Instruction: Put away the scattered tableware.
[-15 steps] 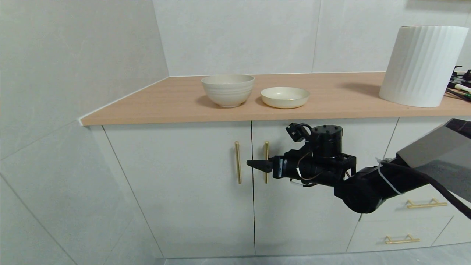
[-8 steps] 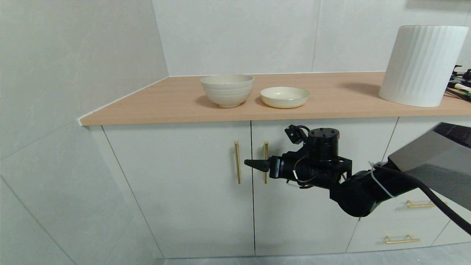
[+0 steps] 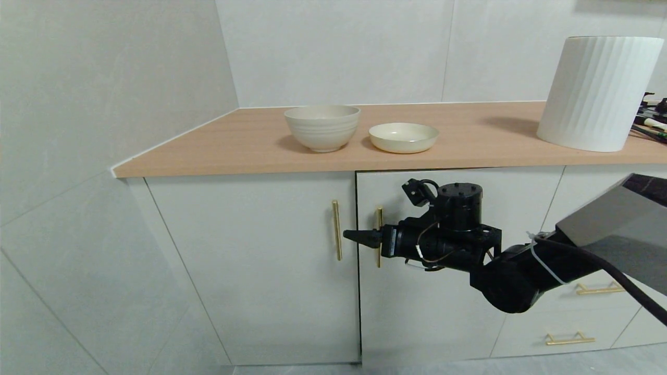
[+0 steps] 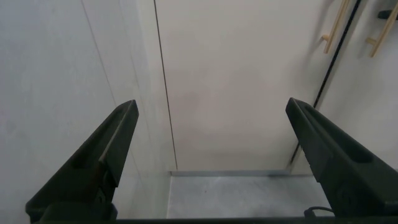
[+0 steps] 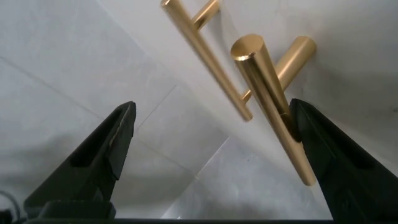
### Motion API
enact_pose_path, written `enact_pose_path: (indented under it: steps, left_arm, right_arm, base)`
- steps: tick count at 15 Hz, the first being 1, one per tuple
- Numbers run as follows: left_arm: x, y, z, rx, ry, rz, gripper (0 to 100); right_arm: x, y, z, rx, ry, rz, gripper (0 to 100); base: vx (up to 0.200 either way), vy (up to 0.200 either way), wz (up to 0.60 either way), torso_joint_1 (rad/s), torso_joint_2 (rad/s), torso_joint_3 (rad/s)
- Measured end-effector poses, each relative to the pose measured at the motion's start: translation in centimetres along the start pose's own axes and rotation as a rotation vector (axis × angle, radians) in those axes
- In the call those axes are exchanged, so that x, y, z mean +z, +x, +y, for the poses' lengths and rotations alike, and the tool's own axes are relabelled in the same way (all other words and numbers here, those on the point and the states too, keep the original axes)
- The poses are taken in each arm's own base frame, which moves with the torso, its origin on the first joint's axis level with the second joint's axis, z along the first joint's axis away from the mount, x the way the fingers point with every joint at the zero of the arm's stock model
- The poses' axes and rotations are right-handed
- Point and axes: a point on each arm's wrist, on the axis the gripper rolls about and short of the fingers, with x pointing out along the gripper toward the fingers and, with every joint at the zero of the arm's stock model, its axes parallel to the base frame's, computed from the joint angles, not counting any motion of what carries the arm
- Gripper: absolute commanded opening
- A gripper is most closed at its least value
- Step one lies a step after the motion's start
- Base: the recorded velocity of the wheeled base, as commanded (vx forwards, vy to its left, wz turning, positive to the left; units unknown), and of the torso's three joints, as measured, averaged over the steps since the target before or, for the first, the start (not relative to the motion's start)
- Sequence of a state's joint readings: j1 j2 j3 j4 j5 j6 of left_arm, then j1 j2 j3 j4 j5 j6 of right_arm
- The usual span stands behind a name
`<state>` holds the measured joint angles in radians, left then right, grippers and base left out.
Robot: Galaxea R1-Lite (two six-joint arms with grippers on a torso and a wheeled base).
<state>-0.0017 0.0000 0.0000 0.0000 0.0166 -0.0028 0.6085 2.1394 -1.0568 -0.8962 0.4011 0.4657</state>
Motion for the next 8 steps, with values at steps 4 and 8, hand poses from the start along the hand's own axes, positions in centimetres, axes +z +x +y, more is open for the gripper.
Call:
enact_pose_path:
  steps: [4,8]
  left_arm:
    - [0.0,0.0,0.0,0.000,0.000,0.000,100]
    - [0.0,0.0,0.0,0.000,-0.001,0.000,100]
  right_arm:
    - [-0.7,-2.2,0.9,0.047,0.015,0.062,100]
    - [-1.3,-5.4,2.2,0.111,0.031,0.125,100]
  base:
    - [0.000,0.000,0.00,0.000,0.00,0.000]
    - [0.000,0.000,0.00,0.000,0.00,0.000]
